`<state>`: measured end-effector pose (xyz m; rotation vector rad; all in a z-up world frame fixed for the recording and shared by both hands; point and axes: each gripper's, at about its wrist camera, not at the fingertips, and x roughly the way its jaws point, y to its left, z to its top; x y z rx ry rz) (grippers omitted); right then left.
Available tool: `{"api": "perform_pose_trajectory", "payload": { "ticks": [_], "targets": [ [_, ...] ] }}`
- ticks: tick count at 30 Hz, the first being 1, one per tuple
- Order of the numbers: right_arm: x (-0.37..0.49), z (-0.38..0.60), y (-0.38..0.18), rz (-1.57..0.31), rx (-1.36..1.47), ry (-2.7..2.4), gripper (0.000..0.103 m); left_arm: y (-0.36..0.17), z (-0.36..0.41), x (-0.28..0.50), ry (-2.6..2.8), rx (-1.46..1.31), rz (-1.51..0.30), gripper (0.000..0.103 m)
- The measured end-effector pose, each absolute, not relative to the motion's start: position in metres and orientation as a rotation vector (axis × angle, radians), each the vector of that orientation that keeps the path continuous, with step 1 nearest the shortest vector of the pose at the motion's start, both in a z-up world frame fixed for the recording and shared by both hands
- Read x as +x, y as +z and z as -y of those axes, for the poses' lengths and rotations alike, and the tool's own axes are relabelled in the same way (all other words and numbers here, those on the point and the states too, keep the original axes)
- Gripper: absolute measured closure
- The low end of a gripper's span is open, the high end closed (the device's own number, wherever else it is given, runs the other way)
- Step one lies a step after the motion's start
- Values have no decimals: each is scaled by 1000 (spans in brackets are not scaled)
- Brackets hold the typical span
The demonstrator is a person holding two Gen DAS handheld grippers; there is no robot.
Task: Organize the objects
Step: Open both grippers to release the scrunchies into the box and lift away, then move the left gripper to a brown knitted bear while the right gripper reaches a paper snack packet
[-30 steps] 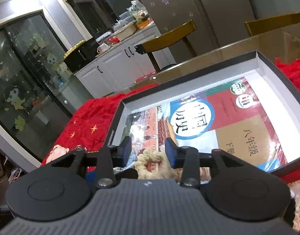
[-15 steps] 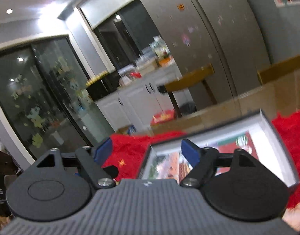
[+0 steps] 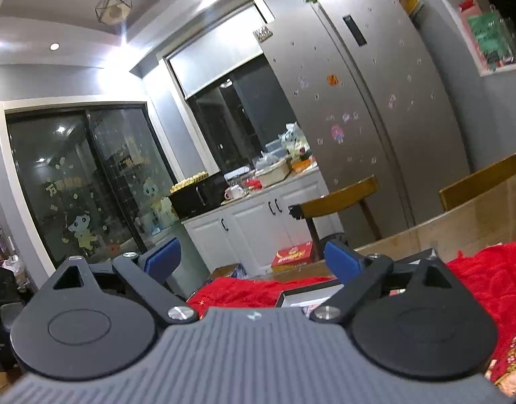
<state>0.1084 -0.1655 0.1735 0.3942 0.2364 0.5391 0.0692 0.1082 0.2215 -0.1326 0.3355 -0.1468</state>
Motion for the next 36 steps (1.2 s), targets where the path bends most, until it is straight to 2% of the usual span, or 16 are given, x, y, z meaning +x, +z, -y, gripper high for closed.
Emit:
{"api": "perform_pose_trajectory", "payload": {
  "ticks": [9,19,30,36],
  "targets": [
    [76,164,169,-212,369,564,3,227,-79,15,-170,-95,-276,22],
    [57,149,145,-223,355,616,3,210,-100,-17,-179,-104,-276,22],
    [70,138,91,-339,353,613,3,138,-116,-18,-217,-103,-293,22],
    [82,132,59,-446,348,589,4,86,-130,7,-210,-122,-397,22]
  ]
}}
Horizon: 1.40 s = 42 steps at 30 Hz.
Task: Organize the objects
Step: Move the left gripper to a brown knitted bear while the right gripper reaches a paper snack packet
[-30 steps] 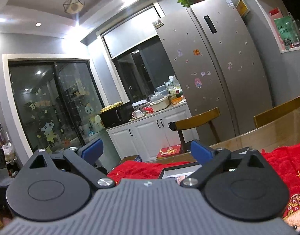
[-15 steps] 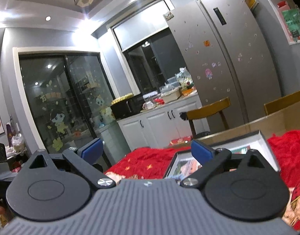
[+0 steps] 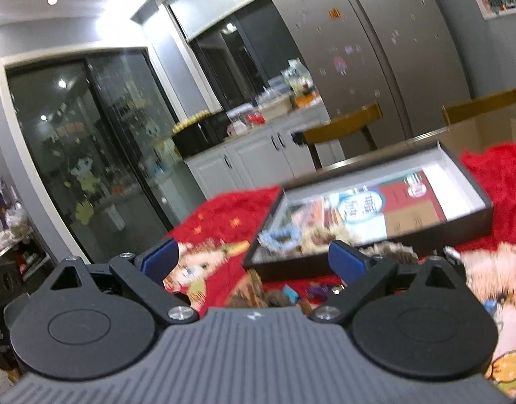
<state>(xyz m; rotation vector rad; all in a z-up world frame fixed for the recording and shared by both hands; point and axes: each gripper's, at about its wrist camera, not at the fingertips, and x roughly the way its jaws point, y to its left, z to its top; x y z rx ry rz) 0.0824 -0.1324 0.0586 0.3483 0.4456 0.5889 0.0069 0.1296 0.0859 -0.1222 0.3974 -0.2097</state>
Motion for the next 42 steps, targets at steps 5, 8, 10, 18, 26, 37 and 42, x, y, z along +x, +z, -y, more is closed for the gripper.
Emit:
{"api": "perform_pose_trajectory", "payload": {
  "ticks": [5,8,10,18,26,37,42],
  "targets": [
    [87,130,44,-504,345,573,6,69,-136,24,-193,-147,-447,22],
    [90,127,38,-538,339,570,10,62,-134,28,-197,-141,-458,23],
    [92,126,35,-558,336,572,13,59,-130,30,-206,-136,-471,23],
    [98,121,21,-629,331,572,21,45,-120,35,-222,-86,-516,23],
    [108,118,8,-713,352,564,39,31,-120,48,-191,-104,-579,25],
    [116,115,-4,-753,364,525,43,14,-121,70,-136,-106,-678,43],
    [118,112,-10,-765,348,515,45,14,-119,68,-127,-91,-671,43]
  ]
}}
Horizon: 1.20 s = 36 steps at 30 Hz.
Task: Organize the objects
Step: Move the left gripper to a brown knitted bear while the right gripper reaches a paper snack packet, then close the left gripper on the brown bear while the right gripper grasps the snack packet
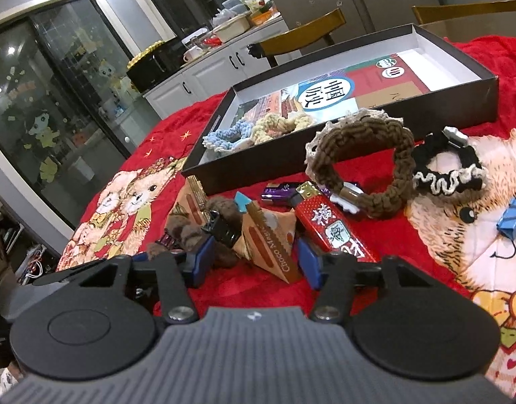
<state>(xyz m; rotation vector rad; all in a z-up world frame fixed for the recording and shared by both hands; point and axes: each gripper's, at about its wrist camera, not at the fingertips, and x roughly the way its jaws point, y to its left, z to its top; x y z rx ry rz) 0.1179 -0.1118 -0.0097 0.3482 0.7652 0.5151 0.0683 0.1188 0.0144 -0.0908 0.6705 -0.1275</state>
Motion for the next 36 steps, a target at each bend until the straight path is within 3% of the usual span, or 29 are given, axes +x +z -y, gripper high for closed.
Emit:
{"api": "perform_pose_trajectory", "payload": {
  "ticks": [6,13,17,36],
  "targets": [
    [118,110,-10,-756,330,507,50,14,-117,67,-112,-71,-663,57],
    [119,111,-11,-754,325,498,54,13,-116,66,-90,-58,-660,63],
    [120,111,-12,-752,319,483,62,12,-115,65,-82,-57,-658,68],
    [121,113,-13,-756,333,475,71,12,-117,63,-76,-65,-650,70]
  ]
}}
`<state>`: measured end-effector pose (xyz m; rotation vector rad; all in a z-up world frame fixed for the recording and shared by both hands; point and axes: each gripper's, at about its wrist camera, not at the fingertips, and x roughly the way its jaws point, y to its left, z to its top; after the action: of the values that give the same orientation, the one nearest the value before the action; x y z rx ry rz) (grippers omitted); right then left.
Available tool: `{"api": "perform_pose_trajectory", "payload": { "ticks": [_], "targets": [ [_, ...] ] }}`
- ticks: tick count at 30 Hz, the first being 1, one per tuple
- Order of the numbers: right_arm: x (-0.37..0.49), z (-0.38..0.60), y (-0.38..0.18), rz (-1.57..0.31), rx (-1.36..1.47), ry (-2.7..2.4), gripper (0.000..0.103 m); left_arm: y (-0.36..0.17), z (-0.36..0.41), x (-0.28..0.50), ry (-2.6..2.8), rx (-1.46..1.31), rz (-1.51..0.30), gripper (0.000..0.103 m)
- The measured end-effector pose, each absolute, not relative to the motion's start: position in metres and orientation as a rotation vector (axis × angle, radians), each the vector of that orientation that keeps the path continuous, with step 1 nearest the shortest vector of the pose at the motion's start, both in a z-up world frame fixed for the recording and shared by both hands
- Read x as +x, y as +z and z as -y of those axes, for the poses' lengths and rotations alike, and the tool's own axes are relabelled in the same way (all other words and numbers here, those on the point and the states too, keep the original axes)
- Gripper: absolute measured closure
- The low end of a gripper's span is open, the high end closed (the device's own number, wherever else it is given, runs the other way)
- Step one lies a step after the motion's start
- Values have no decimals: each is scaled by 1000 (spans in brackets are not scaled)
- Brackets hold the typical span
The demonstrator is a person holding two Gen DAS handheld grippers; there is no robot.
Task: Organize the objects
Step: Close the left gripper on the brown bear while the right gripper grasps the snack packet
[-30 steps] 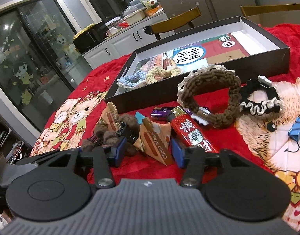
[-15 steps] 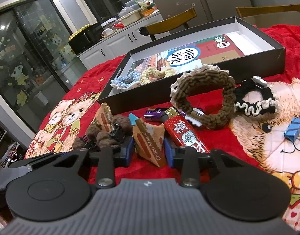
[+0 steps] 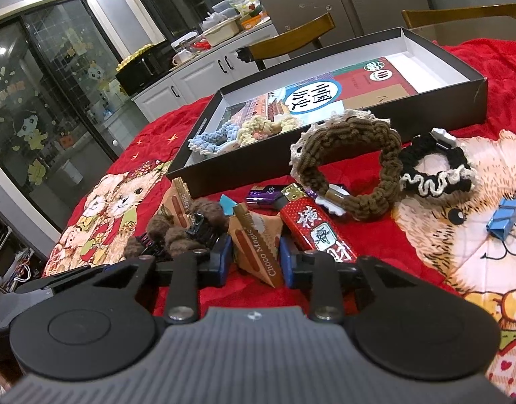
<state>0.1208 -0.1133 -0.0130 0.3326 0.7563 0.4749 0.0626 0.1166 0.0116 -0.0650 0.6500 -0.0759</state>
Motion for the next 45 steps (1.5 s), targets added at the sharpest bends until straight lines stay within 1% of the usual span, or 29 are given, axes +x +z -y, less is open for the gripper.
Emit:
{"api": "perform_pose_trajectory", "payload": {
  "ticks": [8,16,27,33,45],
  "targets": [
    [118,113,-12,-752,331,485,74,13,-112,55,-56,-34,-612,71],
    [116,113,-10,-746,328,499,75,16,-102,44,-49,39,-541,72],
    [114,116,-5,-725,336,527,75,17,-104,38,-58,24,-504,75],
    [114,120,-1,-708,354,533,75,20,-102,29,-64,32,-455,76],
    [111,123,5,-676,379,553,75,23,-105,24,-35,16,-423,76]
  ]
}}
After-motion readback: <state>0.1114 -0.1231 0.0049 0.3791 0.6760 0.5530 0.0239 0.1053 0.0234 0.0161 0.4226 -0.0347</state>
